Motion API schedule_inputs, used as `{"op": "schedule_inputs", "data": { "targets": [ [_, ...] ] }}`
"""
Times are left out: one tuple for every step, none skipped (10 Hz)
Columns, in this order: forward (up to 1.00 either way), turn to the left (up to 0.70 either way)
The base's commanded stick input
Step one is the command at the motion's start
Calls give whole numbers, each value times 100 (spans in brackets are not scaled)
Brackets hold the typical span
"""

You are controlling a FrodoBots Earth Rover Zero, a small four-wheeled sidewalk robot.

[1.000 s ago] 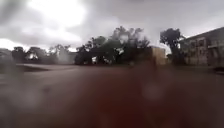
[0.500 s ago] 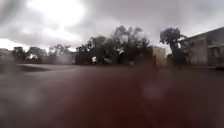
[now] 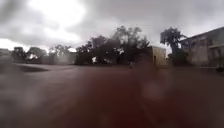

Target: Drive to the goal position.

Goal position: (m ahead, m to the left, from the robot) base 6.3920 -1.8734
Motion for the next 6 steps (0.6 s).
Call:
{"op": "schedule_inputs", "data": {
  "targets": [
    [45,0],
    [45,0],
    [45,0],
    [45,0],
    [45,0],
    [45,0]
  ]
}}
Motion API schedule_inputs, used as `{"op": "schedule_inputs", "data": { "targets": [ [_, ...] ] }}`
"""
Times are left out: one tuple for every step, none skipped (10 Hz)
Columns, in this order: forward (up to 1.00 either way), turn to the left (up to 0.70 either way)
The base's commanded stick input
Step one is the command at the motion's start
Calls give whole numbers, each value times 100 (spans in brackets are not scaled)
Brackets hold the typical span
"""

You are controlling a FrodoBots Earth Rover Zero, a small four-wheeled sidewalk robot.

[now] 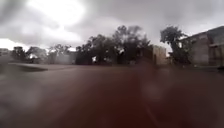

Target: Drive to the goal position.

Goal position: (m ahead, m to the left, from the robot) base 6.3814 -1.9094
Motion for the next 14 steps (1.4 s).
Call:
{"op": "schedule_inputs", "data": {
  "targets": [
    [45,0],
    [45,0],
    [45,0],
    [45,0],
    [45,0],
    [45,0],
    [45,0],
    [45,0],
    [45,0],
    [45,0],
    [45,0],
    [45,0],
    [45,0],
    [45,0]
  ]
}}
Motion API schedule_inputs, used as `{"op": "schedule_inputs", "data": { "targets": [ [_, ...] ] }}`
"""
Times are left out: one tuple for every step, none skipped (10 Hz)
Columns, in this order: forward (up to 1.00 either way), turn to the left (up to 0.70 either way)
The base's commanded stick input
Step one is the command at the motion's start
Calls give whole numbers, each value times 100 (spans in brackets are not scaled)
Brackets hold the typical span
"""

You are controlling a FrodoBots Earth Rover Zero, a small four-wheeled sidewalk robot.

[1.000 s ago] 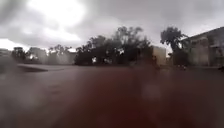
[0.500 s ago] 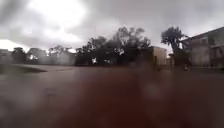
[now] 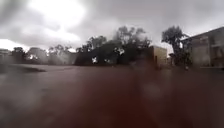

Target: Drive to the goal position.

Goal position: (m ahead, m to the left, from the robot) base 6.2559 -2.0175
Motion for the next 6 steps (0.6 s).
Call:
{"op": "schedule_inputs", "data": {
  "targets": [
    [45,0],
    [45,0],
    [45,0],
    [45,0],
    [45,0],
    [45,0]
  ]
}}
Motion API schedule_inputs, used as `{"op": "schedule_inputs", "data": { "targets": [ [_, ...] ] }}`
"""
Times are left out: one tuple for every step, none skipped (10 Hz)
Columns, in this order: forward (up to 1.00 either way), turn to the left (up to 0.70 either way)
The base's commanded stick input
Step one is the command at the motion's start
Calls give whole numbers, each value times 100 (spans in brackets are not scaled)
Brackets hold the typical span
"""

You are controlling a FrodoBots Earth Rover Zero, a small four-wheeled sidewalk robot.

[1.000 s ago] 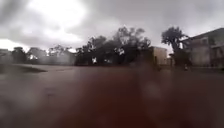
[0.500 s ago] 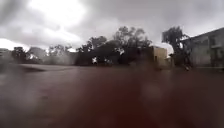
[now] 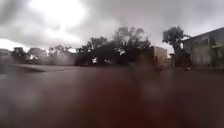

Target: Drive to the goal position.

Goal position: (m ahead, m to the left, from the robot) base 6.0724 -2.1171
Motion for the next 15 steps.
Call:
{"op": "schedule_inputs", "data": {
  "targets": [
    [45,0],
    [45,0],
    [45,0],
    [45,0],
    [45,0],
    [45,0],
    [45,0],
    [45,0],
    [45,0],
    [45,0],
    [45,0],
    [45,0],
    [45,0],
    [45,0],
    [45,0]
  ]
}}
